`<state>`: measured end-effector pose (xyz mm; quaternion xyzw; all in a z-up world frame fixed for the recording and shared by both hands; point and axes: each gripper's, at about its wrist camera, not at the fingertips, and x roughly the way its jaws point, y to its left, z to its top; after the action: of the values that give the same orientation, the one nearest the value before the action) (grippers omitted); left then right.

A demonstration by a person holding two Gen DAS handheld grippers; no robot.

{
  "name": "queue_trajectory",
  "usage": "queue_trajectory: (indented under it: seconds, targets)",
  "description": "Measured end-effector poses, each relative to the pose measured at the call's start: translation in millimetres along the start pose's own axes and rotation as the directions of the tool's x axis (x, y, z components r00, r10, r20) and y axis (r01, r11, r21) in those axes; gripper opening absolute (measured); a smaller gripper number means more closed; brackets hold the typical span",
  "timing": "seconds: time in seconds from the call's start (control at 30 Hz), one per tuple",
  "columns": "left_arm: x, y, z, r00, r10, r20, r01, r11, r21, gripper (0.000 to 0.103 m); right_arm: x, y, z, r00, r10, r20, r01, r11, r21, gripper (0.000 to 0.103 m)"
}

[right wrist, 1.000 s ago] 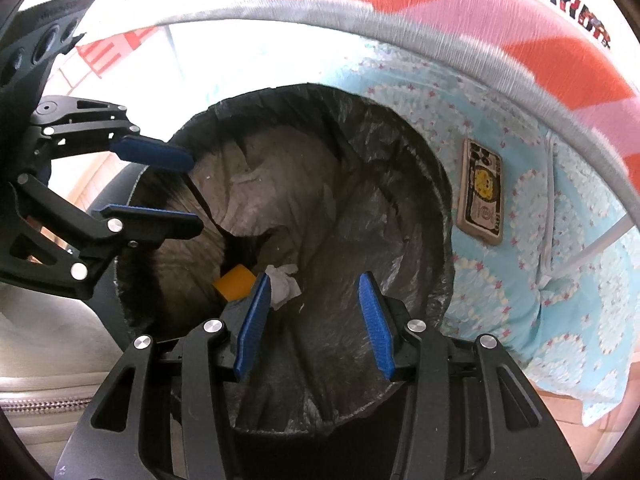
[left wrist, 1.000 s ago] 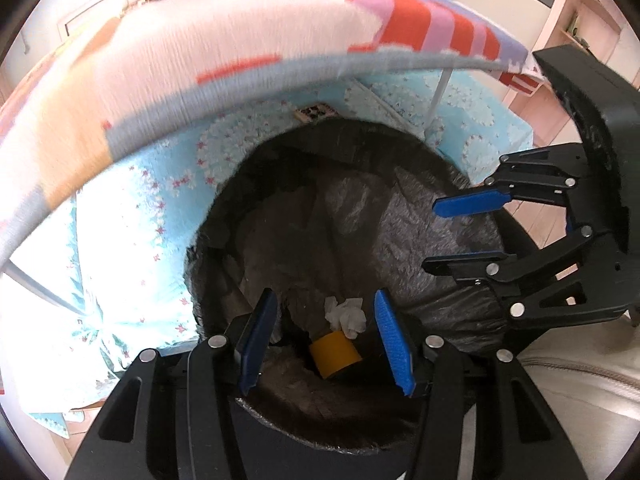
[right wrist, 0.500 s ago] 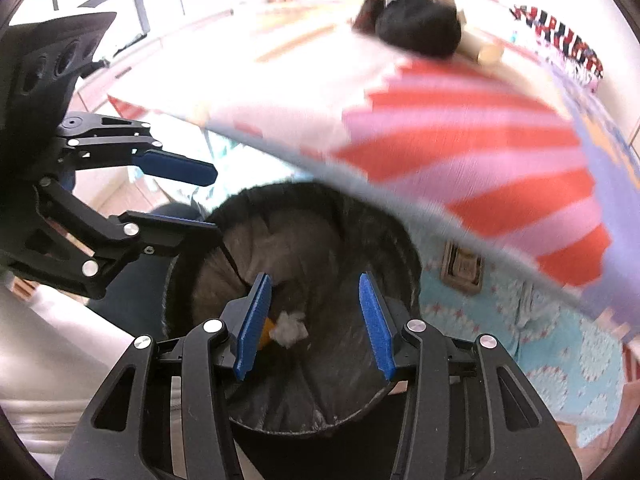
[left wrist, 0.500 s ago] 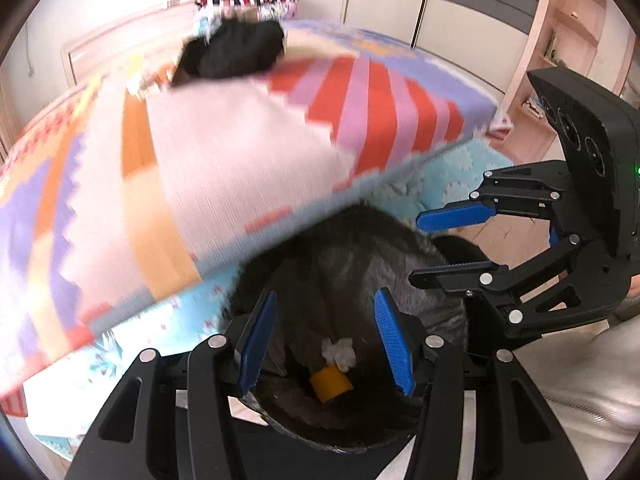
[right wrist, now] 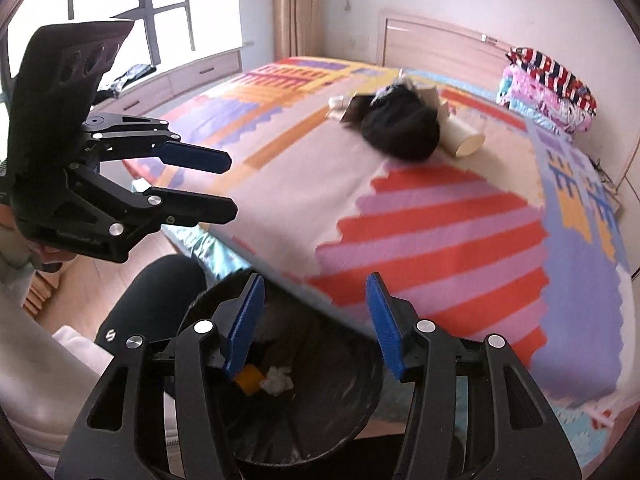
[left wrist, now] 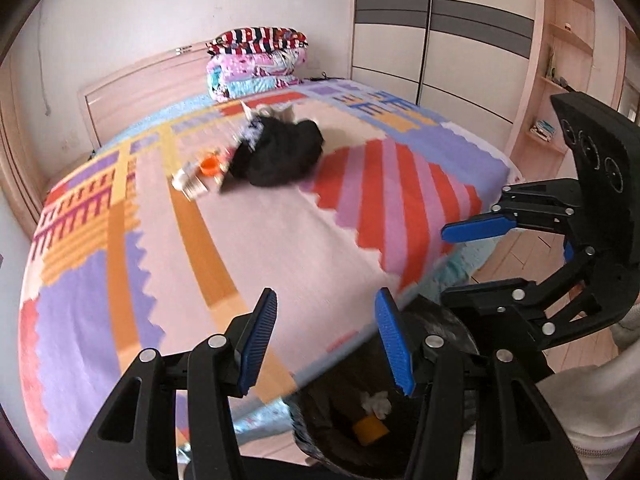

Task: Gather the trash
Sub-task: 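Move both open tools back over the bed toward the remaining items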

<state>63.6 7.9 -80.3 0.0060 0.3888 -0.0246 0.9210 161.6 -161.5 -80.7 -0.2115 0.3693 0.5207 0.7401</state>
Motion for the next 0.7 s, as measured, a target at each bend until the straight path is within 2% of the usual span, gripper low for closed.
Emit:
queue_trajectory:
  seconds: [0.7]
  targets:
    - [36, 58, 56, 0.995, 0.083, 0.052, -0.084, 0.996, 0.008, 0.049, 7, -55, 80, 0.990, -0.065, 0.124, 0.064, 0.998, 0.010, 0.056]
